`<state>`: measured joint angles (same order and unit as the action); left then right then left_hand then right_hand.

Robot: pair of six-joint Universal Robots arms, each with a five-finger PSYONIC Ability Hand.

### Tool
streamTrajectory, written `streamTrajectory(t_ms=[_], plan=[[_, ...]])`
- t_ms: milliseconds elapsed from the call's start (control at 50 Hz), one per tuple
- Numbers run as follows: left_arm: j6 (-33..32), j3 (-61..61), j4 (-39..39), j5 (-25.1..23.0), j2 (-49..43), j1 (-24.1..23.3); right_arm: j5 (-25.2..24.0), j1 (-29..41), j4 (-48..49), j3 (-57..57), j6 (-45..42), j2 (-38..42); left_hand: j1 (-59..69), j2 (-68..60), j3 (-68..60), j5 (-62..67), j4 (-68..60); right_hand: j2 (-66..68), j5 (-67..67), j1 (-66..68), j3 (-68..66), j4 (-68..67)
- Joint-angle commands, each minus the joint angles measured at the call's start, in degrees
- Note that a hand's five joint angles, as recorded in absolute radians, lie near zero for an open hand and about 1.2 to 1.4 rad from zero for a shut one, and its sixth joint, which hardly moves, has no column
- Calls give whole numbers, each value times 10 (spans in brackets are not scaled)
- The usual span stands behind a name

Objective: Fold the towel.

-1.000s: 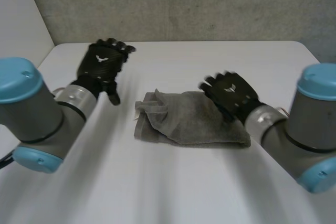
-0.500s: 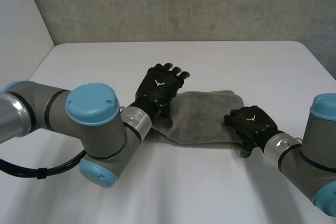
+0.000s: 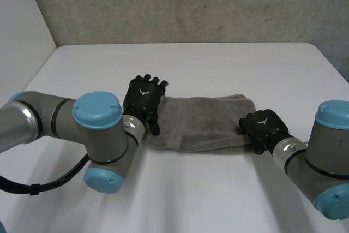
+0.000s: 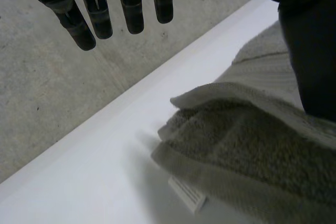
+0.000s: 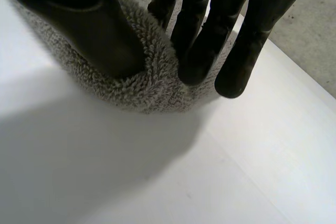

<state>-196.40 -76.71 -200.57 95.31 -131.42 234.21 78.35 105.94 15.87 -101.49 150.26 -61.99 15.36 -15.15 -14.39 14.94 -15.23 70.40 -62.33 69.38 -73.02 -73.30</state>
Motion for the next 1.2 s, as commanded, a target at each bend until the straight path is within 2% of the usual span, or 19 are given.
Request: streamTrajectory(t_ms=[20,240,320,360,480,540,580,720,740,760,780,800,820,860,880,940,980,1060,1200], plan=[[-11,-27,3,23,11,-10,28,1,-1,1,-57,-7,-16,14,6,-112,15,96,-77,106,-70,-67],[-12,-54,3,46,18,-55,39,7,-15,53,-214,-48,-23,21,13,-119,22,96,-77,106,-70,-67],[-12,-49,3,53,25,-57,39,41,-15,91,-265,-48,-26,24,17,-122,25,96,-77,106,-70,-67],[-12,-49,4,71,42,-44,33,106,-15,135,-303,-41,-26,24,17,-122,25,96,-77,106,-70,-67],[-9,-64,5,87,85,17,5,202,-7,197,-325,21,-28,26,18,-124,27,96,-77,106,-70,-67],[-7,-69,5,86,93,28,-19,220,-11,211,-325,45,-28,26,18,-124,27,96,-77,106,-70,-67],[-6,-77,5,83,106,56,-64,254,-20,221,-330,93,-28,26,18,-124,27,96,-77,106,-70,-67],[-5,-87,5,81,129,89,-80,269,-49,234,-341,130,-26,24,17,-122,25,96,-77,106,-70,-67],[-4,-88,5,76,135,92,-82,268,-50,232,-336,123,-26,24,17,-122,25,96,-77,106,-70,-67],[-3,-88,5,72,136,92,-82,267,-50,227,-328,111,-26,24,17,-122,25,-95,114,-85,121,124],[-3,-88,5,72,136,92,-82,267,-50,227,-328,111,-26,24,17,-122,25,-97,116,-87,123,126],[-2,-87,5,67,136,91,-82,264,-50,220,-309,87,-26,24,17,-122,25,-305,324,-295,331,334],[-2,-87,5,67,136,91,-82,264,-50,220,-309,86,-26,24,17,-122,25,-307,326,-297,333,336],[-2,-85,4,60,137,85,-77,249,-50,204,-247,41,-26,24,17,-122,25,-467,486,-456,493,495],[-2,-85,4,60,137,85,-77,249,-50,204,-247,41,-26,24,17,-122,25,-467,486,-457,493,496],[1,-73,4,56,139,76,-66,232,-51,175,-110,-18,-26,24,17,-122,25,-576,595,-566,602,605],[1,-67,3,55,139,68,-61,226,-57,169,-70,-38,-28,26,18,-124,27,-604,623,-594,630,633],[15,-50,-1,53,138,48,-23,177,-81,161,40,-75,-28,26,18,-124,27,-604,623,-594,630,633],[76,-32,-1,31,129,33,2,118,-125,168,119,-79,-33,31,23,-129,32,-604,623,-594,630,633]])
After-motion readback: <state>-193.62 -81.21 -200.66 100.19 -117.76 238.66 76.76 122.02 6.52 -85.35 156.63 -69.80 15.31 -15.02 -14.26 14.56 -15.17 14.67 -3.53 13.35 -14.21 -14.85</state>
